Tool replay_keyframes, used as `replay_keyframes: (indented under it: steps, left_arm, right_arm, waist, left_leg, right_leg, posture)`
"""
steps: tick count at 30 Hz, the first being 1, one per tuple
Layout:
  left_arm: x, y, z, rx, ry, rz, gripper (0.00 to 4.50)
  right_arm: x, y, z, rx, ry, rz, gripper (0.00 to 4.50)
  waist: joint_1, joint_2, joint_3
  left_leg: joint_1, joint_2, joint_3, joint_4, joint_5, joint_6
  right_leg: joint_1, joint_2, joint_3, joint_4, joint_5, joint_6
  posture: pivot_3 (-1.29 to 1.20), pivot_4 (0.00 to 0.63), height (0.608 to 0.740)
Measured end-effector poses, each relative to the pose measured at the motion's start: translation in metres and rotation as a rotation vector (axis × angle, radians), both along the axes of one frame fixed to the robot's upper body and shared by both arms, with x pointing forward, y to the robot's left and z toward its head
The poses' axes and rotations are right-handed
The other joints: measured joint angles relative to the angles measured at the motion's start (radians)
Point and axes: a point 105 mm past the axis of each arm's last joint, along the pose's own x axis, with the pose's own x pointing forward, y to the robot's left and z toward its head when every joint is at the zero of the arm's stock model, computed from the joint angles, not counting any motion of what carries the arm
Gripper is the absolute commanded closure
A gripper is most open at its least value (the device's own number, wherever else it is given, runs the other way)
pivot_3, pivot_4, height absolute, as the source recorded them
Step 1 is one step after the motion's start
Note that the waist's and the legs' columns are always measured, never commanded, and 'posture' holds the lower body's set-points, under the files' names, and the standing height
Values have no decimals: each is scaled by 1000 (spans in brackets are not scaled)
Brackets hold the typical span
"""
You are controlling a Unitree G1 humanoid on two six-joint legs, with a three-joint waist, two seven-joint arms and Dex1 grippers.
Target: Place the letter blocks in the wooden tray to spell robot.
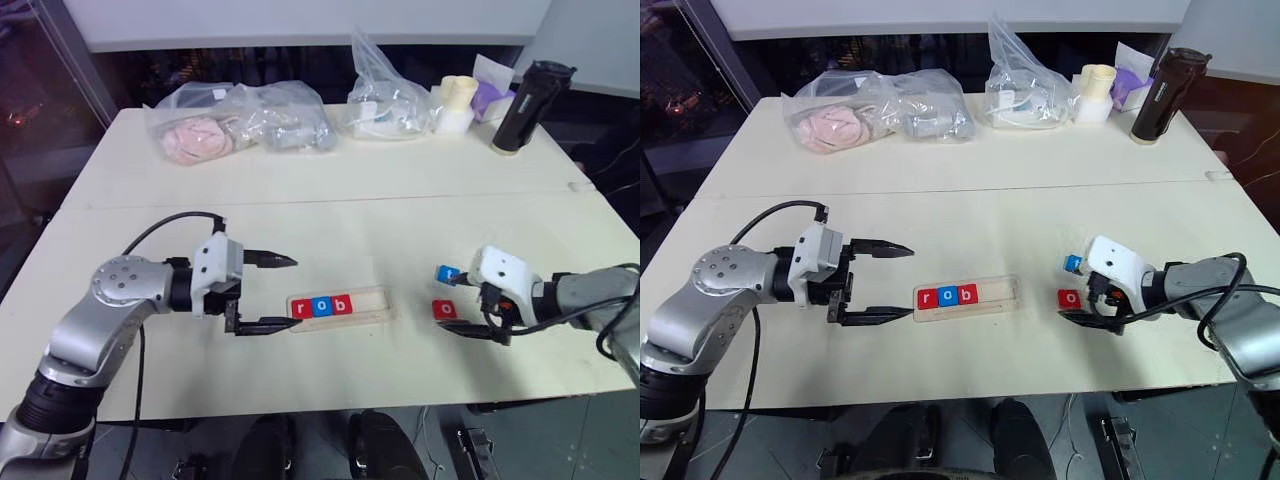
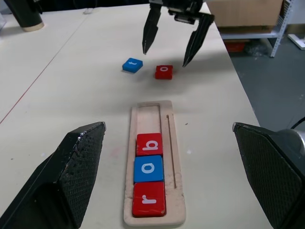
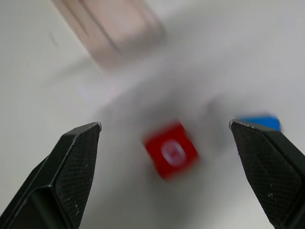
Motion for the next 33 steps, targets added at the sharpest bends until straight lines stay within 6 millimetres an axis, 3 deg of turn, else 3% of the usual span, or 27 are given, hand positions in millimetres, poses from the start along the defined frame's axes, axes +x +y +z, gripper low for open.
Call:
replay_keyframes:
  steps: [6, 21, 24, 29, 33]
  left_arm:
    - [-3, 0, -1, 7, 0, -1, 0]
    - [-7, 7, -5, 51, 14, -4, 0]
    - [-7, 8, -5, 57, 15, -8, 0]
    - [-8, 9, -6, 61, 22, -5, 0]
    - [-8, 10, -6, 61, 20, -1, 0]
  right_arm:
    - [2, -6, -17, -7, 19, 75, 46]
    - [8, -4, -22, -3, 4, 123, 46]
    - [12, -2, -23, 1, -2, 132, 890]
    - [11, -1, -25, 0, 7, 149, 3299]
    - [11, 0, -24, -1, 9, 151, 3374]
  waist:
    - [0, 0, 0]
    - [2, 0, 0]
    - [0, 0, 0]
    - [1, 0, 0]
    - [2, 0, 0]
  left_leg:
    - [0, 0, 0, 0, 0, 0]
    - [1, 0, 0, 0, 0, 0]
    - [3, 0, 0, 0, 0, 0]
    - [4, 0, 0, 0, 0, 0]
    - [5, 0, 0, 0, 0, 0]
  right_leg:
    - [0, 0, 0, 1, 0, 0]
    - [1, -2, 0, 1, 0, 0]
    - [2, -2, 0, 0, 0, -1]
    - [4, -2, 1, 0, 0, -1]
    - [5, -2, 1, 0, 0, -1]
  posture:
    - [0, 150, 740]
    - [0, 150, 740]
    - [0, 150, 740]
    - [0, 150, 740]
    - [0, 150, 740]
